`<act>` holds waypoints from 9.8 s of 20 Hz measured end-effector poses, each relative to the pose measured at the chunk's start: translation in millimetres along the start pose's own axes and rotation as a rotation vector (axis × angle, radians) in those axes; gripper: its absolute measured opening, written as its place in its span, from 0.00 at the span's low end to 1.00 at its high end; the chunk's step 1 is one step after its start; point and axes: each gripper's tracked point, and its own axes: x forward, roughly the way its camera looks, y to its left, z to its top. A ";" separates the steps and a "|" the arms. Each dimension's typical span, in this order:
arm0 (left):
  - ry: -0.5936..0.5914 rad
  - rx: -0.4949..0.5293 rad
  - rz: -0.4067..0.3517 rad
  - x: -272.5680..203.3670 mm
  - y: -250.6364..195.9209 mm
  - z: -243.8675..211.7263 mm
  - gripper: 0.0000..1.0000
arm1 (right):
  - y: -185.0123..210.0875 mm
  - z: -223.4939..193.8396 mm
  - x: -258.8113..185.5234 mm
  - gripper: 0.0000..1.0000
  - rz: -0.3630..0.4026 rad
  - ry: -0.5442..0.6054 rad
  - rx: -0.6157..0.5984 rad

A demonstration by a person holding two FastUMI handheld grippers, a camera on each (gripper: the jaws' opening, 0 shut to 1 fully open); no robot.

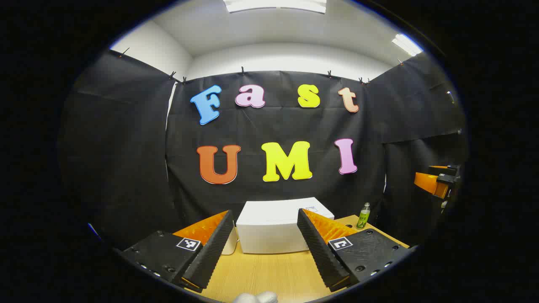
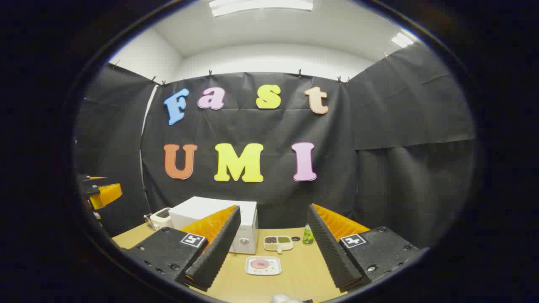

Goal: Open the microwave oven with the left hand, put the food in, and close the microwave oven.

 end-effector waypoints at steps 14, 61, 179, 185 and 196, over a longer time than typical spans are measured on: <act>-0.012 0.002 0.007 15.4 18.5 -4.7 0.94 | 0.4 0.6 0.5 1.00 -0.040 -0.028 -0.015; 0.201 -0.048 -0.094 290.9 -192.1 -293.6 0.06 | -105.8 -34.1 106.5 1.00 -0.017 0.122 -0.180; 0.239 0.026 0.079 5.5 -4.3 -169.8 0.92 | 170.8 -339.1 202.7 0.03 0.237 0.765 1.000; 0.252 0.042 0.009 -5.2 14.1 -185.4 0.92 | 250.7 -345.1 226.4 0.03 0.145 0.580 1.169; 0.258 0.098 0.024 -8.5 63.8 -213.0 0.92 | 320.7 -378.9 317.7 0.00 -0.023 0.440 1.326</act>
